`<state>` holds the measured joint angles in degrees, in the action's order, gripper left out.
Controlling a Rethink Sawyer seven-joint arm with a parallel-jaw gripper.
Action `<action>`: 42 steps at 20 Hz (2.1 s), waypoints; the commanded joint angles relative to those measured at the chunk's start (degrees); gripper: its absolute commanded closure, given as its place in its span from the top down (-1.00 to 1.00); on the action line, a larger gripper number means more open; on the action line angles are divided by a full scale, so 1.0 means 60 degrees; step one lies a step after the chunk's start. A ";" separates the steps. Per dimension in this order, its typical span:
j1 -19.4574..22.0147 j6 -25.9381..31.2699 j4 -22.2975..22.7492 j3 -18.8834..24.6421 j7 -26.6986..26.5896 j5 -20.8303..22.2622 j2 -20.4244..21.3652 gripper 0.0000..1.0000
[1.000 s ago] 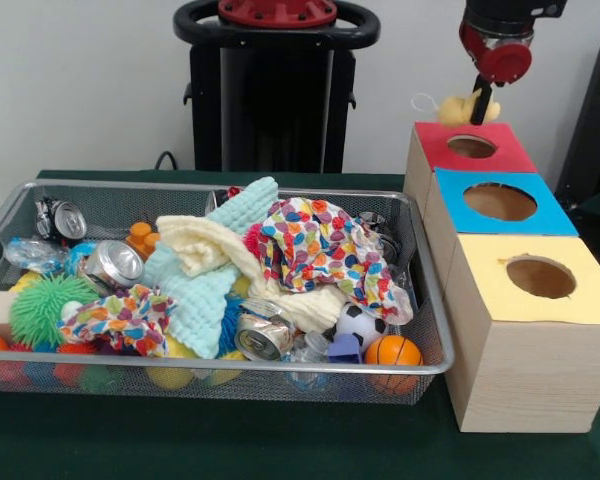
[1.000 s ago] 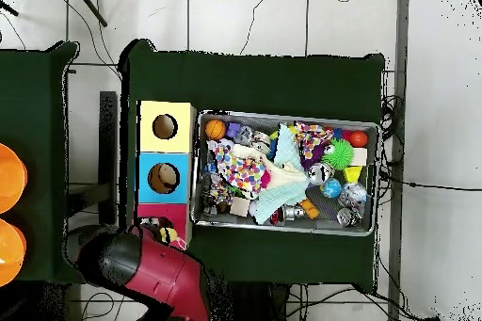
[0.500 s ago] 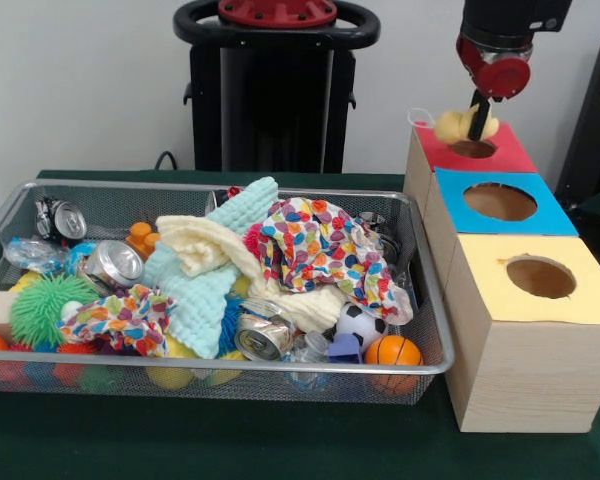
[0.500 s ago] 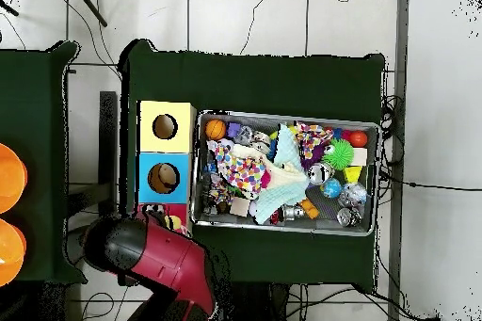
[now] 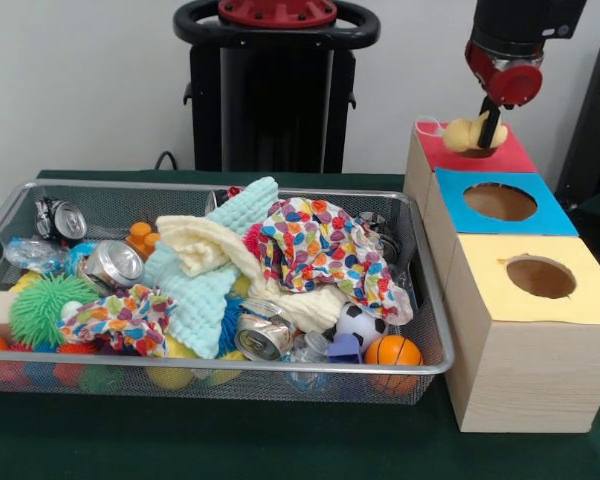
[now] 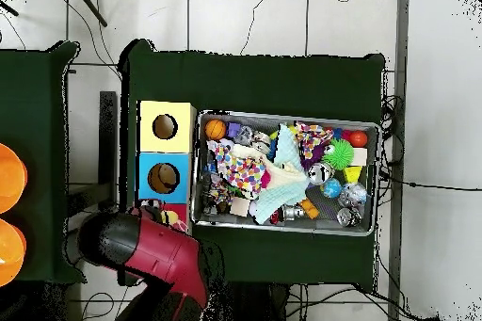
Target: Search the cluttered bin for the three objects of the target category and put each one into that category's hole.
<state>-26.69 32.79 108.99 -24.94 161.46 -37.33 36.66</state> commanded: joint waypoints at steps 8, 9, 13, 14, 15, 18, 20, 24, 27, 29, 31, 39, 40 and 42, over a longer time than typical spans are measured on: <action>-0.0209 0.0089 -0.0406 0.0485 0.2000 -0.0053 -0.0484 -1.00; -0.0237 0.0098 -0.0388 0.0479 0.2026 -0.0065 -0.0476 -1.00; -0.0242 -0.0316 -0.0161 0.0646 0.1929 -0.0186 -0.0539 -1.00; -0.0181 -0.0523 -0.0058 0.0728 0.1817 -0.0215 -0.0567 -1.00; -0.0121 -0.0706 0.0051 0.0828 0.1720 -0.0254 -0.0585 -1.00; 0.0042 -0.1290 0.0453 0.1078 0.1466 -0.0335 -0.0576 -1.00; 0.0082 -0.1505 0.0627 0.1184 0.1414 -0.0364 -0.0530 -1.00; 0.0134 -0.1812 0.0846 0.1369 0.1395 -0.0389 -0.0473 -1.00; 0.0255 -0.2153 0.0995 0.1590 0.1366 -0.0403 -0.0504 -1.00; 0.0324 -0.2354 0.1105 0.1718 0.1345 -0.0415 -0.0495 -1.00; 0.0348 -0.2412 0.1162 0.1767 0.1369 -0.0408 -0.0470 -1.00; -0.0211 -0.1896 0.1169 0.1464 0.1923 -0.0409 -0.0243 -1.00; -0.0268 -0.1782 0.1172 0.1405 0.1961 -0.0393 -0.0192 -1.00; -0.0348 -0.1646 0.1227 0.1337 0.2010 -0.0382 -0.0087 -1.00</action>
<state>-27.75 21.79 112.24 -21.80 161.46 -37.62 36.64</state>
